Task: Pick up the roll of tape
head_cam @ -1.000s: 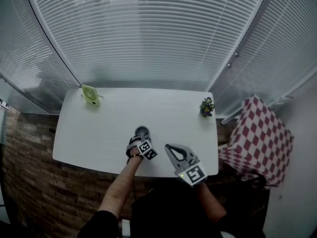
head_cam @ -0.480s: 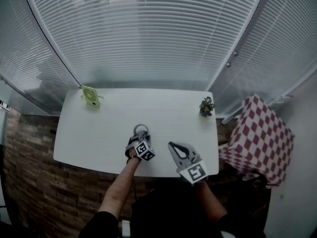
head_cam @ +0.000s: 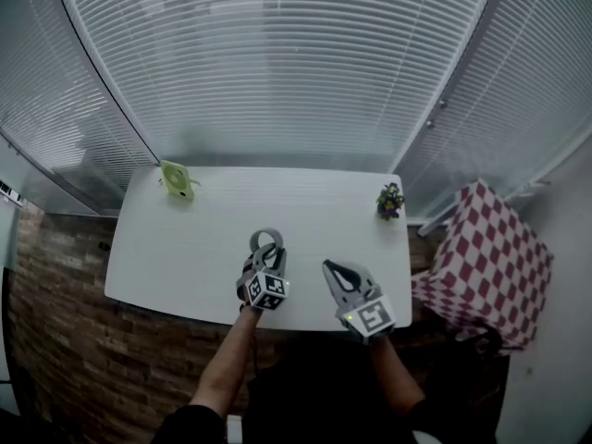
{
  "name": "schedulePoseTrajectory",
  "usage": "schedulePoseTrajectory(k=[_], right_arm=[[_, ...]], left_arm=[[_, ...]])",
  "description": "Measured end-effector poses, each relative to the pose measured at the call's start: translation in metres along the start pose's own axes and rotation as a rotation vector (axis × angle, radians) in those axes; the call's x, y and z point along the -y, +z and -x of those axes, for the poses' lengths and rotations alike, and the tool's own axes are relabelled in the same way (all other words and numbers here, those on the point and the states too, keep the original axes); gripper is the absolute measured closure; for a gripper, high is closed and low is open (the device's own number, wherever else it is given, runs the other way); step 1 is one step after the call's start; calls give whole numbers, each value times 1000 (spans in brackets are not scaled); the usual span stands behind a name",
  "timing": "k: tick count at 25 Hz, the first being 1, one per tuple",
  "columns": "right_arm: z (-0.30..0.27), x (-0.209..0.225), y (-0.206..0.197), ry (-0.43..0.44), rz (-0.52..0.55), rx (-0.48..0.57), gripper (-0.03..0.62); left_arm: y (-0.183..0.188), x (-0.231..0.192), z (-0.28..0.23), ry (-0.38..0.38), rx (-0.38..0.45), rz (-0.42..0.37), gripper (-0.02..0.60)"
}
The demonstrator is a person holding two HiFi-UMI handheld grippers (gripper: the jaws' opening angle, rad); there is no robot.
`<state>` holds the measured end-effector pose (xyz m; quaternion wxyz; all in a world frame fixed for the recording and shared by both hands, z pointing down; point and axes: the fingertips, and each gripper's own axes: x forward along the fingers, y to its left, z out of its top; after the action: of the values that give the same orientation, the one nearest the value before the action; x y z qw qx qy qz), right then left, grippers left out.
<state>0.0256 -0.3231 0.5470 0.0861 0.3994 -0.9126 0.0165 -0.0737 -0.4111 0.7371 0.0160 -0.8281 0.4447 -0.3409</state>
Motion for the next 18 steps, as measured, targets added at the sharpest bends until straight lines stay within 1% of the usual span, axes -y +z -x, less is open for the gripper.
schedulePoseTrajectory(k=[5, 8, 12, 16, 17, 18], right_arm=[[5, 4, 1, -41, 5, -2, 586], [5, 5, -2, -44, -6, 2, 586], [2, 6, -4, -53, 15, -8, 586], [1, 16, -14, -75, 15, -12, 586], [2, 16, -18, -77, 10, -23, 586], [2, 14, -22, -77, 2, -38, 586]], left_arm=[[18, -8, 30, 15, 69, 76, 492], [32, -11, 49, 32, 138, 114, 494], [48, -26, 78, 53, 197, 180, 494], [68, -38, 107, 80, 315, 213, 494], [67, -39, 114, 79, 331, 224, 494], [62, -42, 119, 82, 327, 226, 494]])
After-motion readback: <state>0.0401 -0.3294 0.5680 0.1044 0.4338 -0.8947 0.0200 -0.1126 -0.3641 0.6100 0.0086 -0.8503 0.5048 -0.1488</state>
